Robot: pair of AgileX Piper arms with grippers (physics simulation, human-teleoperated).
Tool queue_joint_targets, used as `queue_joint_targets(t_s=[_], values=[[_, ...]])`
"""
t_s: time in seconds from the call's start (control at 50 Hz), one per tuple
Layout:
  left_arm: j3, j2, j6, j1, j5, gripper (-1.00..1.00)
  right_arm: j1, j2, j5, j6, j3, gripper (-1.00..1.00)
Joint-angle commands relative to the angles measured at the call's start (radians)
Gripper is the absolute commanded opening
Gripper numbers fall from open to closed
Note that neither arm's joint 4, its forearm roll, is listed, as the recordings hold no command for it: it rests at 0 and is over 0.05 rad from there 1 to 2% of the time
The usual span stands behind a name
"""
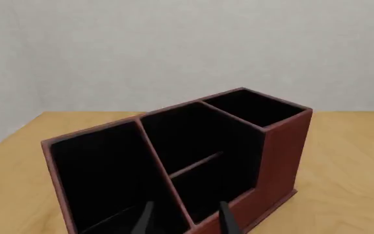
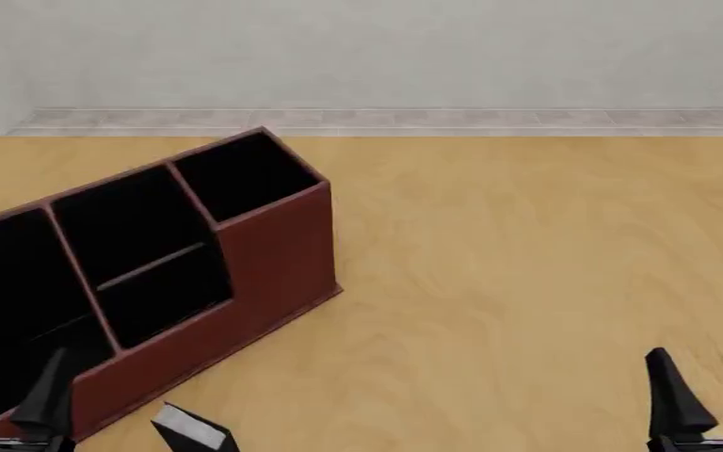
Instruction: Pick up the book and place it in the left compartment of the caddy.
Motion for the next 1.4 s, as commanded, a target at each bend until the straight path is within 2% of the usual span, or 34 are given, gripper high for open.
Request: queue_joint_targets(t_s=[0.02,0.38,0.42,0.44,0.48,0.5,0.52,0.56,0.58,0.6,0.62,0.66,0.74,0.78,0.82,0.84,0.88,0.92,0.94,0.98,1.0,1.02,1.04,1.06,1.1,1.14,1.16,1.2,1.26,1.28,1.34,1.36,1.38,1.4], values=[[-0.003,0.004,0.000,0.000,0.000,1.00,0.000,0.003,0.001,-0.001,-0.003,1.00],[-0.006,0.007,0.001,0.000,0.000,1.00,-0.001,0.001,0.003,-0.001,-0.004,1.00],[-0.007,0.008,-0.006,0.003,0.006,1.00,0.000,0.001,0.003,-0.001,-0.004,1.00],[-0.010,0.038,-0.037,-0.002,0.001,1.00,-0.001,0.001,0.003,-0.001,-0.004,1.00],[-0.043,0.060,-0.052,0.010,0.037,1.00,0.000,0.001,0.003,-0.001,-0.004,1.00],[-0.104,0.069,-0.068,-0.011,0.115,1.00,0.000,0.001,0.003,-0.001,-0.004,1.00],[-0.128,0.101,-0.119,-0.012,0.138,1.00,0.000,0.001,0.003,-0.001,-0.004,1.00],[-0.183,0.112,-0.114,-0.030,0.206,1.00,-0.001,0.001,0.003,-0.001,-0.004,1.00],[-0.199,0.155,-0.178,-0.018,0.224,1.00,0.000,0.001,0.003,-0.001,-0.004,1.00],[-0.255,0.162,-0.165,-0.043,0.291,1.00,0.000,0.001,0.003,-0.001,-0.004,1.00],[-0.256,0.161,-0.165,-0.043,0.293,1.00,0.000,0.001,0.003,-0.001,-0.004,1.00],[-0.323,0.216,-0.234,-0.045,0.368,1.00,0.000,0.001,0.003,-0.001,-0.004,1.00],[-0.432,0.200,-0.206,-0.079,0.467,1.00,0.000,0.001,0.003,-0.001,-0.004,1.00],[-0.433,0.258,-0.307,-0.086,0.497,1.00,0.000,0.001,0.003,-0.001,-0.004,1.00],[-0.489,0.257,-0.319,-0.110,0.550,1.00,0.000,0.001,0.003,-0.001,-0.004,1.00],[-0.498,0.278,-0.394,-0.119,0.588,1.00,0.000,0.001,0.003,-0.001,-0.004,1.00],[-0.547,0.285,-0.409,-0.141,0.631,1.00,0.000,0.001,0.003,-0.001,-0.004,1.00],[-0.575,0.304,-0.473,-0.162,0.680,1.00,-0.001,0.001,0.003,-0.001,-0.004,1.00],[-0.606,0.308,-0.474,-0.171,0.702,1.00,0.000,0.001,0.003,-0.001,-0.004,1.00],[-0.619,0.326,-0.549,-0.195,0.745,1.00,-0.001,0.001,0.003,-0.001,-0.004,1.00],[-0.647,0.329,-0.522,-0.194,0.753,1.00,0.000,0.001,0.003,-0.001,-0.004,1.00],[-0.623,0.340,-0.601,-0.219,0.775,1.00,0.000,0.001,0.003,-0.001,-0.004,1.00],[-0.612,0.345,-0.639,-0.233,0.787,1.00,0.000,0.001,0.003,-0.001,-0.004,1.00],[-0.636,0.353,-0.635,-0.235,0.804,1.00,0.000,0.001,0.003,-0.001,-0.004,1.00],[-0.620,0.362,-0.722,-0.269,0.841,1.00,0.000,0.001,0.003,-0.001,-0.004,1.00],[-0.634,0.366,-0.757,-0.285,0.862,1.00,-0.001,0.001,0.003,-0.001,-0.004,1.00],[-0.608,0.358,-0.843,-0.316,0.886,1.00,0.000,0.001,0.003,-0.001,-0.004,1.00],[-0.625,0.361,-0.865,-0.325,0.895,1.00,-0.001,0.001,0.003,-0.001,-0.004,1.00],[-0.594,0.352,-0.966,-0.366,0.915,1.00,0.000,0.001,0.003,-0.001,-0.004,1.00],[-0.549,0.327,-1.061,-0.400,0.932,1.00,0.000,0.001,0.003,-0.001,-0.004,1.00],[-0.570,0.347,-1.072,-0.414,0.929,1.00,0.000,0.001,0.003,-0.001,-0.004,1.00],[-0.552,0.335,-1.124,-0.426,0.938,1.00,-0.001,0.001,0.003,-0.001,-0.004,1.00],[-0.569,0.349,-1.110,-0.425,0.934,1.00,-0.001,0.001,0.003,-0.001,-0.004,1.00],[-0.561,0.346,-1.157,-0.442,0.942,1.00,0.000,0.001,0.003,-0.001,-0.004,1.00]])
